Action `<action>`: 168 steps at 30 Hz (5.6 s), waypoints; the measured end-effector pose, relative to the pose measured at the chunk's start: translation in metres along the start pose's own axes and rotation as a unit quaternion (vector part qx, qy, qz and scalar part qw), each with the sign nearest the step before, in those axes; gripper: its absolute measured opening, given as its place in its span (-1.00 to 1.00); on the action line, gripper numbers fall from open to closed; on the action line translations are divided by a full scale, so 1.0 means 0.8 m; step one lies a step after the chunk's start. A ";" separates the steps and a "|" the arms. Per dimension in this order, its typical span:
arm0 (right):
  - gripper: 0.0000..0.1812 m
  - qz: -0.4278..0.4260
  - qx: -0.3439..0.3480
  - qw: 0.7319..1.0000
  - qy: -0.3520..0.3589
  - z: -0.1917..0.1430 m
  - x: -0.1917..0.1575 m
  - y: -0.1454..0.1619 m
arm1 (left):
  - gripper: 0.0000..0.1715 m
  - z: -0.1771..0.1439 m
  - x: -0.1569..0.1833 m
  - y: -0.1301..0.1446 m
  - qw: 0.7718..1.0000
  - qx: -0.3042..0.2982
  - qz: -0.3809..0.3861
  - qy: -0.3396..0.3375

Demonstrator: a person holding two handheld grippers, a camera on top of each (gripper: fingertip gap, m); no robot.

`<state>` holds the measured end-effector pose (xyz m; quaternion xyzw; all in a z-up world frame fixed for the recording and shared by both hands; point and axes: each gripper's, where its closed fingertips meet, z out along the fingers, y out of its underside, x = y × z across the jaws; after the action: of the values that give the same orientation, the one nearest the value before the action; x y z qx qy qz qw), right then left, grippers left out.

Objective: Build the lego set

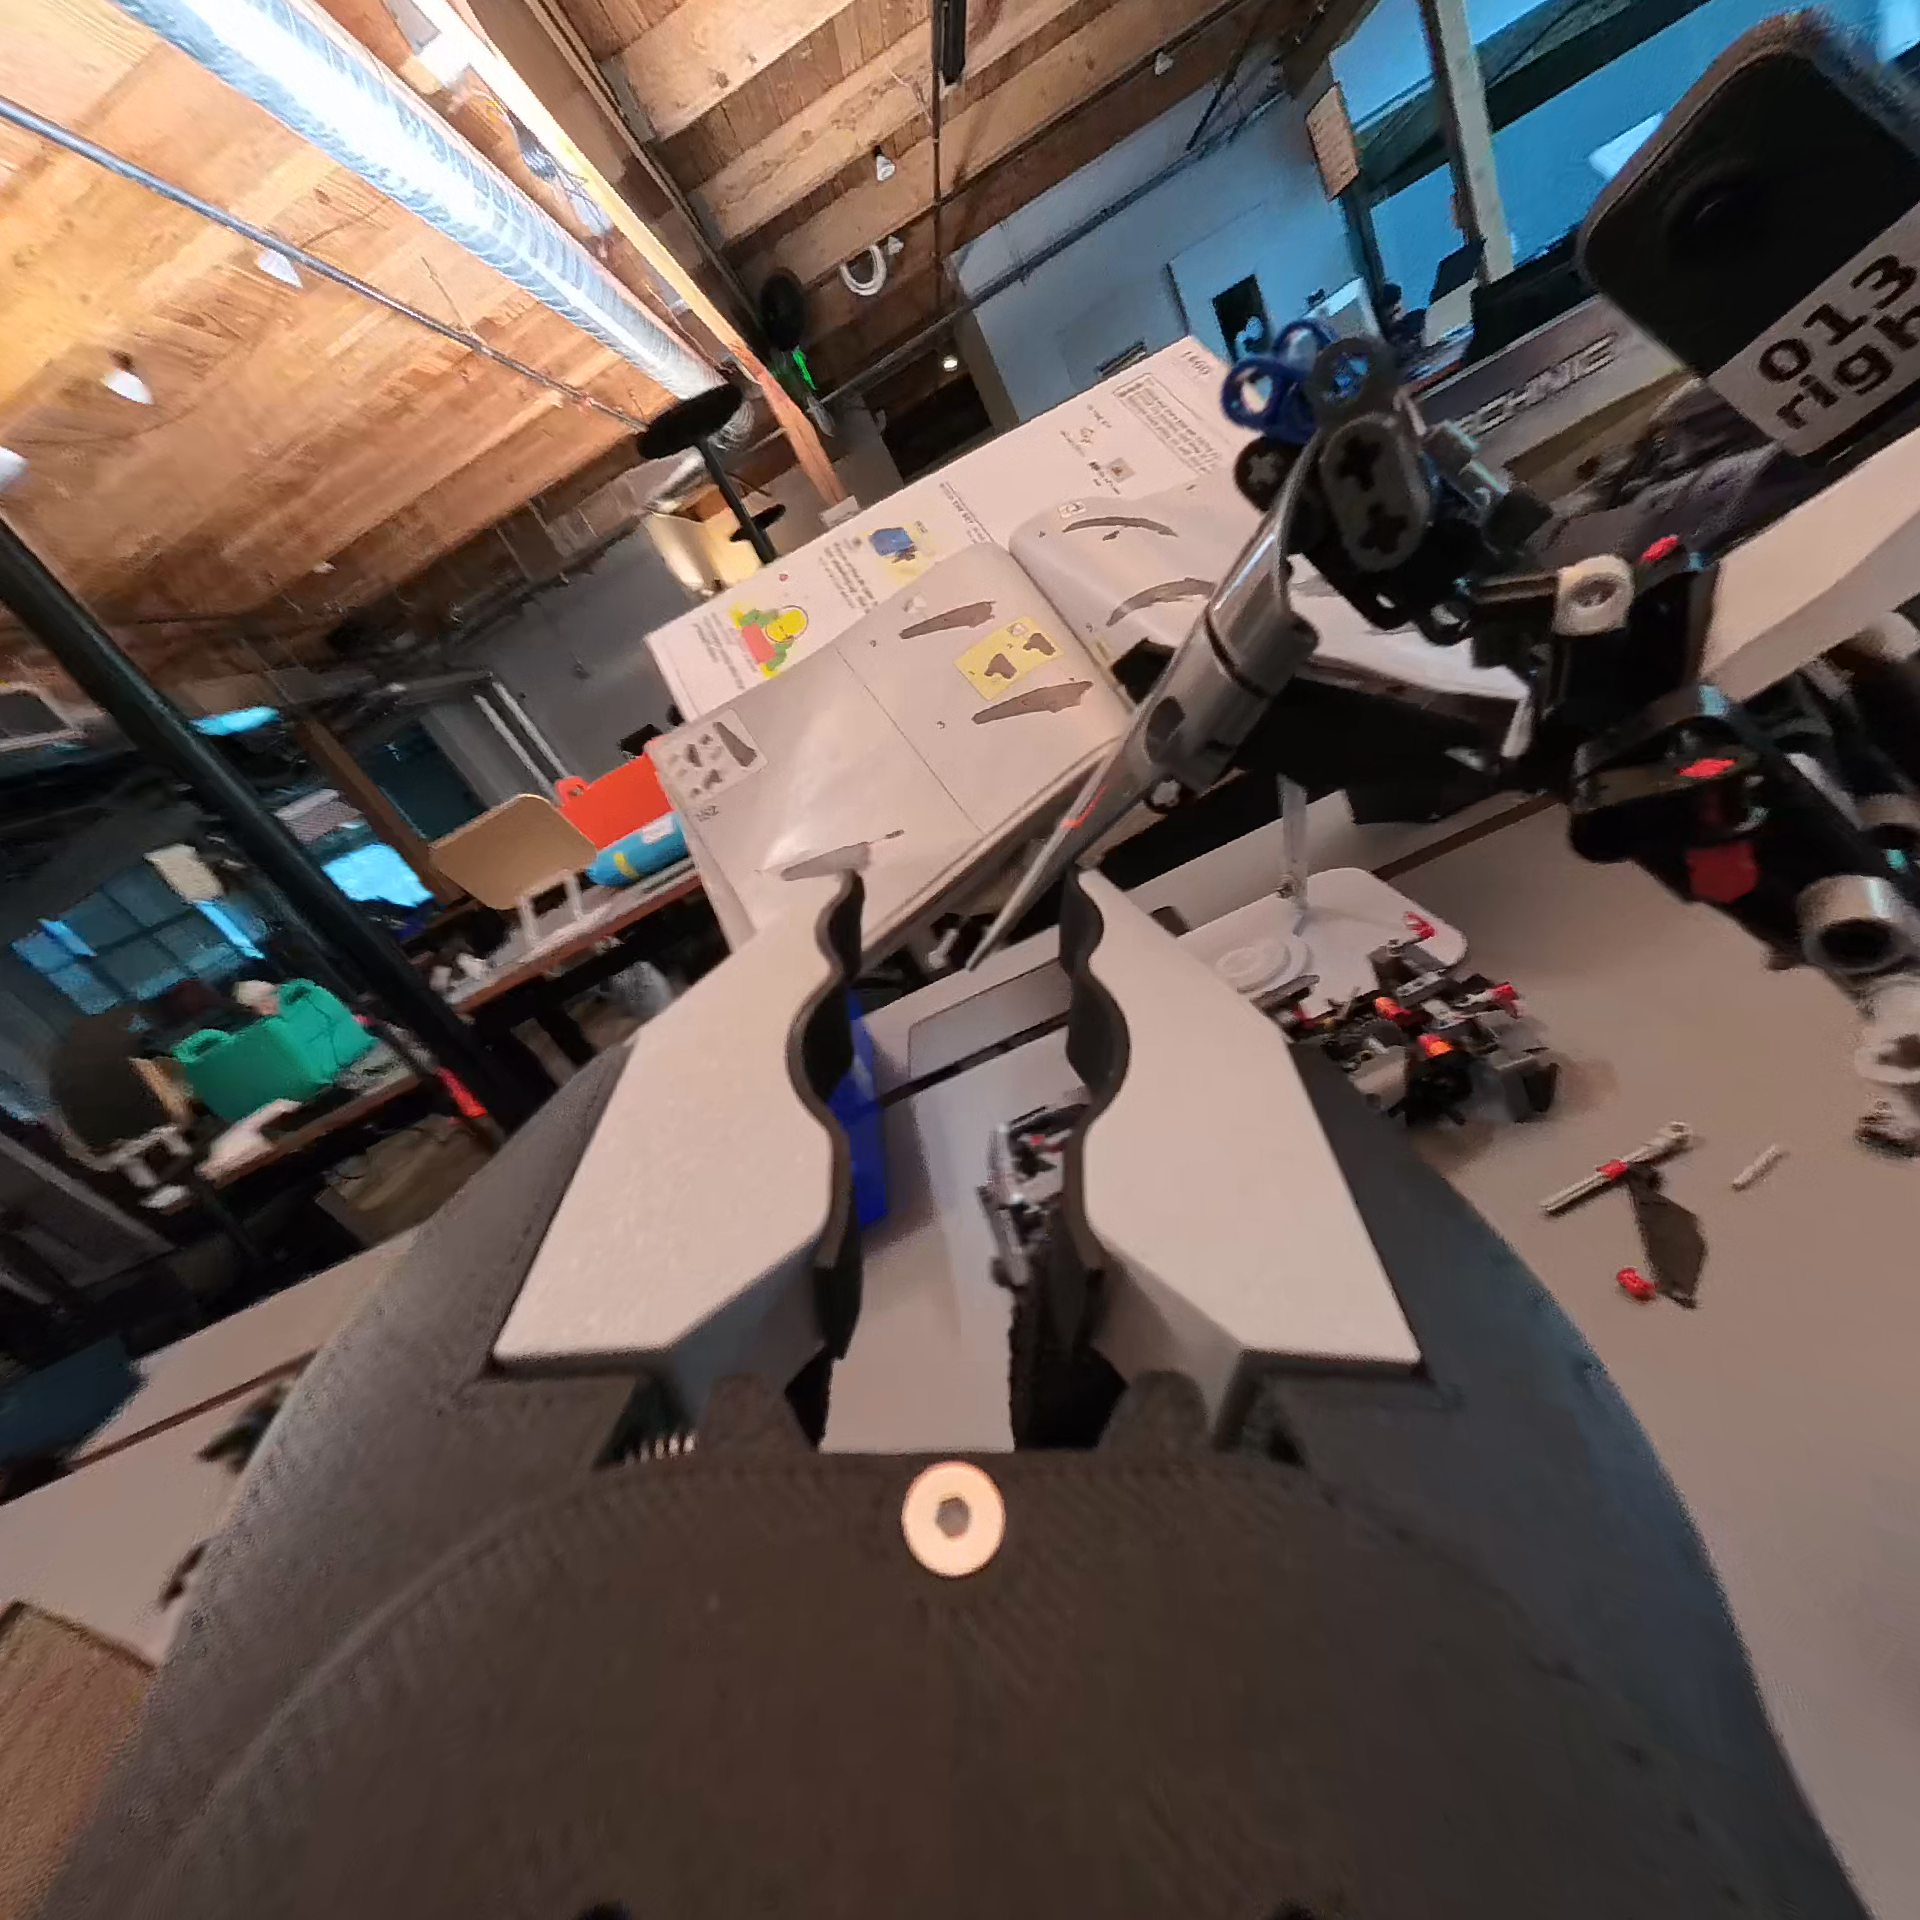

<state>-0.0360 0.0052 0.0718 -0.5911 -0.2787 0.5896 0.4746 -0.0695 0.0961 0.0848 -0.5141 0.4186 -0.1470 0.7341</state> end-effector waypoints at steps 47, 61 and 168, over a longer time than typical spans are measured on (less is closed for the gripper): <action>-0.77 -0.269 -0.221 0.925 0.150 -0.086 0.025 0.026 | -0.88 -0.009 0.138 -0.104 0.719 0.173 -0.414 0.530; -0.64 -0.259 -0.239 0.914 0.199 -0.102 0.056 0.031 | -0.92 -0.006 0.125 -0.065 0.728 0.165 -0.423 0.514; -0.96 -0.442 -0.142 0.747 0.476 -0.037 0.054 -0.028 | -0.86 0.042 0.099 -0.027 0.996 0.074 -0.012 0.055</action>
<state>0.0038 0.0455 0.0691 -0.6661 -0.3272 -0.0899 0.6642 0.0088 0.0570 0.0716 -0.4546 0.4399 -0.2145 0.7442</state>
